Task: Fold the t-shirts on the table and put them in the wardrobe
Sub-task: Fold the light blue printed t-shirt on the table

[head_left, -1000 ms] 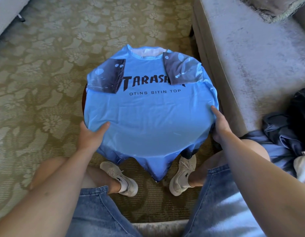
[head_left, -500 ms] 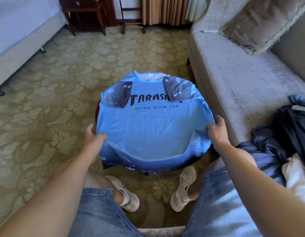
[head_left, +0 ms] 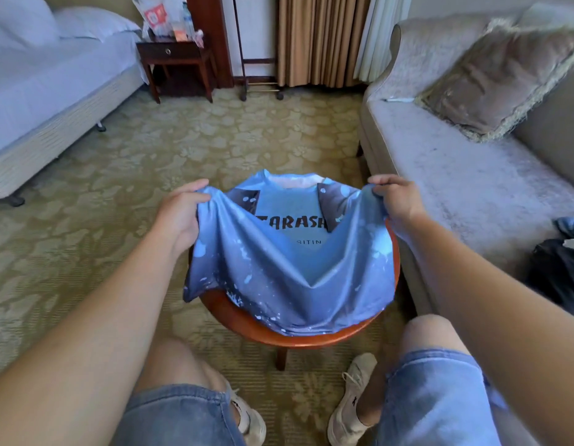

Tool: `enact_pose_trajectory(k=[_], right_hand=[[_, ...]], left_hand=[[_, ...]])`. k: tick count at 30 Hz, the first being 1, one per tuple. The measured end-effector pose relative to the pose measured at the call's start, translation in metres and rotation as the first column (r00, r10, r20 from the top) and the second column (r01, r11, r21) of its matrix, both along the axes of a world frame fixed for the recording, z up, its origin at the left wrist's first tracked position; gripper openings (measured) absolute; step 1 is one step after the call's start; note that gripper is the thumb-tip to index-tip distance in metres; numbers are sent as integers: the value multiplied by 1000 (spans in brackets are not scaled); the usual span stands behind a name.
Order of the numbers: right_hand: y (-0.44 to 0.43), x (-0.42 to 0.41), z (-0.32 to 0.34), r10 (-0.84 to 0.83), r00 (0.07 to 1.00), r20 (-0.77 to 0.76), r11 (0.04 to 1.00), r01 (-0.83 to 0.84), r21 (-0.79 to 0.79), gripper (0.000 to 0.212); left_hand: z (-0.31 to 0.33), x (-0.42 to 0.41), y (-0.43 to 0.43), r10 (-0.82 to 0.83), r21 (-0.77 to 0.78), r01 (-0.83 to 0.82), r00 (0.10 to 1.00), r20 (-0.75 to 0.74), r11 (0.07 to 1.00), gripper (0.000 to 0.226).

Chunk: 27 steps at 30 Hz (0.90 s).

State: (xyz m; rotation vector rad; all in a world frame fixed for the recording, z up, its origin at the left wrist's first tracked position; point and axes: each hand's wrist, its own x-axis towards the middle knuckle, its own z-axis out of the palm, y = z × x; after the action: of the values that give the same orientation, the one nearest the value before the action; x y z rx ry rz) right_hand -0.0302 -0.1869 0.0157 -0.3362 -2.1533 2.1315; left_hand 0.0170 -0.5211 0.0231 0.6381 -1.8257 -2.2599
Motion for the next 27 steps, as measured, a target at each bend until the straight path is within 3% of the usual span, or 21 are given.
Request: enact_pose_trajectory(k=[2,4,5,8,10,11,14,16,21,25,27], right_hand=[[-3,-19,4,126,990,68,991,-123,-57,42],[2,-29,-17,191,963,191,979,-202,38,58],[5,-28,-34,180,954,241,969,-215,125,52],[16,-23,-96,74,927,369,821,-266,505,57],[19,-20,-122,-5,945,326,700,-229,676,41],[18,-17,-126,-53,961,270,699,-157,698,33],[15,-13,-130,-253,960,117,730,110,674,29],[17,-12,-130,-300,941,157,791,153,593,36],[27,-19,-128,-240,912,334,856,36,516,42],[33,-29,-117,-171,869,463,885,-72,461,51],[30,-31,-110,-126,841,526,886,-143,441,45]], left_hand=[[-13,-29,-6,-59,-141,68,996,65,988,64],[-41,-41,-10,-138,-377,222,962,237,899,94],[-60,-42,-12,-164,-448,314,925,343,837,101],[-120,-37,-20,-76,-634,431,859,507,642,112],[-140,-34,-17,42,-748,403,867,497,528,100],[-146,-33,-14,109,-793,346,884,455,502,91],[-151,-25,-7,223,-848,202,911,346,491,86],[-156,-18,-8,244,-871,195,912,330,450,86],[-165,2,1,242,-950,198,936,256,241,68],[-167,3,6,235,-958,186,943,236,217,64],[-168,2,4,238,-957,190,941,241,218,64]])
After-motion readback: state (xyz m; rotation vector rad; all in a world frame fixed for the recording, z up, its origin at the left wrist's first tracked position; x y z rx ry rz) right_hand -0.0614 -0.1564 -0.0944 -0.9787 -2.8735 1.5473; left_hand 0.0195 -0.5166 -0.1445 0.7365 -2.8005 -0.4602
